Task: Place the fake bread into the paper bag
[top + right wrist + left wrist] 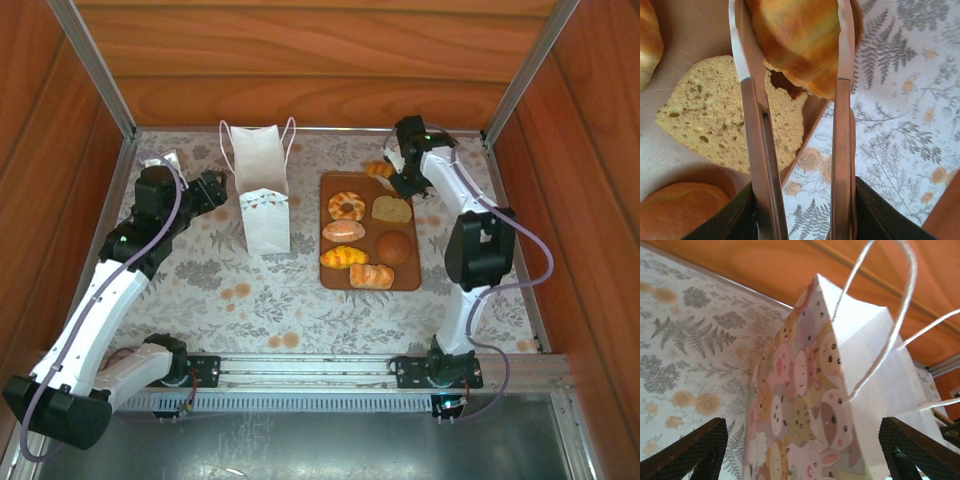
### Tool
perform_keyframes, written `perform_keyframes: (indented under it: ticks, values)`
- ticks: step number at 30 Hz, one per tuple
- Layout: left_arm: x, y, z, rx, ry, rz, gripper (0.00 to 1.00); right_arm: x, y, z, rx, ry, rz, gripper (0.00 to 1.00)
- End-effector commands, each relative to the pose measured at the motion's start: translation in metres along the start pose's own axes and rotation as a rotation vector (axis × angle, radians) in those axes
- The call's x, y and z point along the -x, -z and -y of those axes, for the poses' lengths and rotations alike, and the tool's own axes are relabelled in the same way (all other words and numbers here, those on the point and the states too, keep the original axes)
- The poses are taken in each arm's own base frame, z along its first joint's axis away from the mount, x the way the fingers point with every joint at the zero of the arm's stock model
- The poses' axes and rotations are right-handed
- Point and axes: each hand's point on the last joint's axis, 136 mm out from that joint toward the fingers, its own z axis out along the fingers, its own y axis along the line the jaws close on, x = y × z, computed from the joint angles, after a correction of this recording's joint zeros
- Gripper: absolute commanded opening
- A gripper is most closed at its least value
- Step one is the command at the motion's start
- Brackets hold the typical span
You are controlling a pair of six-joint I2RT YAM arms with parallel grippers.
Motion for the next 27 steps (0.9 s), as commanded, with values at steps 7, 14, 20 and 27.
perform_keyframes:
  ticks: [7,14,20,27]
  values:
    - [0.006,-0.007,0.029,-0.121,0.079,-0.046,0.82,0.014,0.111,0.012,0.019,-0.225,0.321,0.36]
    - [0.004,-0.020,0.034,-0.135,0.102,-0.067,0.80,0.020,0.187,-0.016,0.229,-0.288,0.595,0.35]
    - [0.002,-0.039,0.035,-0.145,0.146,-0.075,0.71,0.028,0.256,-0.056,0.492,-0.296,0.784,0.35]
    - [-0.003,-0.060,0.023,-0.084,0.191,-0.082,0.54,0.051,0.333,-0.116,0.702,-0.158,0.947,0.34]
